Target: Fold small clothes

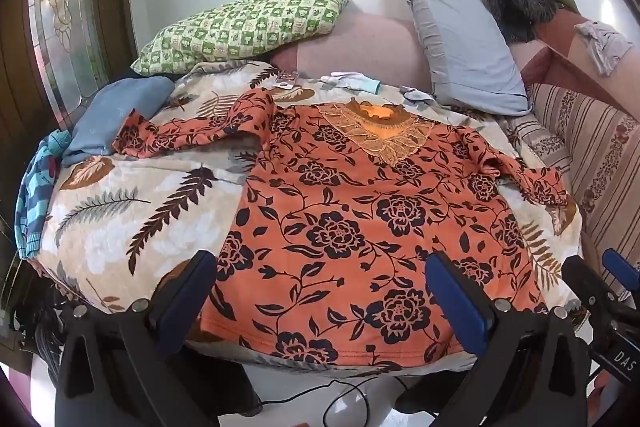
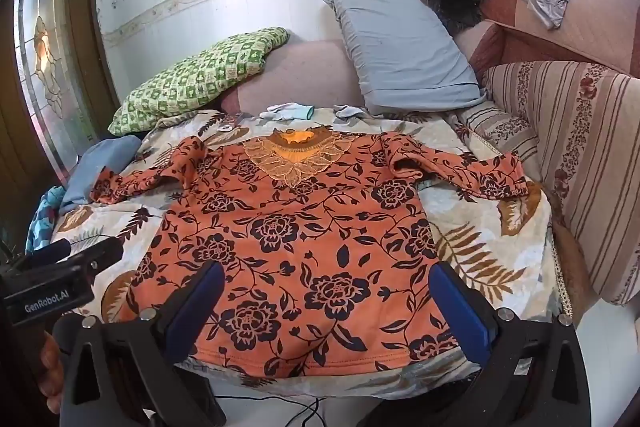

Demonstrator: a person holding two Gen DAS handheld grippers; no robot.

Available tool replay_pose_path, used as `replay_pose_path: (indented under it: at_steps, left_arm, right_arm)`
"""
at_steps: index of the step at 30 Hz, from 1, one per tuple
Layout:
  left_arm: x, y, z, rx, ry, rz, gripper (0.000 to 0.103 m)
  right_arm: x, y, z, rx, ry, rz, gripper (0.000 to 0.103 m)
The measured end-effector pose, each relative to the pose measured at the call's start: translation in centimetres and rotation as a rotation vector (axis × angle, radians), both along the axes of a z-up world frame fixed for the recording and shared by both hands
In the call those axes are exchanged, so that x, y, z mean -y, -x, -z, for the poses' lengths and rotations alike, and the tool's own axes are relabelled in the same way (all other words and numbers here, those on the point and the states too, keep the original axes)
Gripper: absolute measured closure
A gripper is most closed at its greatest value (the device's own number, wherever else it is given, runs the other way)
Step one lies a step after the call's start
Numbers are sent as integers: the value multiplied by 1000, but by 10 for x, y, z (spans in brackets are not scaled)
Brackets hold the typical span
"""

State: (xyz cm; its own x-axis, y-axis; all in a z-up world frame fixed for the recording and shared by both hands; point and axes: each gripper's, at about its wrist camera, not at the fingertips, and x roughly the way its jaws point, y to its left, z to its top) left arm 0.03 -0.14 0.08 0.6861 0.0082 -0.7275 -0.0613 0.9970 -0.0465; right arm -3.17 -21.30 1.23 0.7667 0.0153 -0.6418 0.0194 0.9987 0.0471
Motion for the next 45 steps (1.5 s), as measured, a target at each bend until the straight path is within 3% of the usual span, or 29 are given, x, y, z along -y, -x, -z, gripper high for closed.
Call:
replay_pose_path:
  at_steps: [10,45]
  left_arm:
    - [3,2,11,8,5,-9,0]
    - [-5,4,1,12,18,-24,0]
  right_arm:
    - [-1,-5,4,-6,8,15,0]
    - [-4,-2,-8,28,31,16,0]
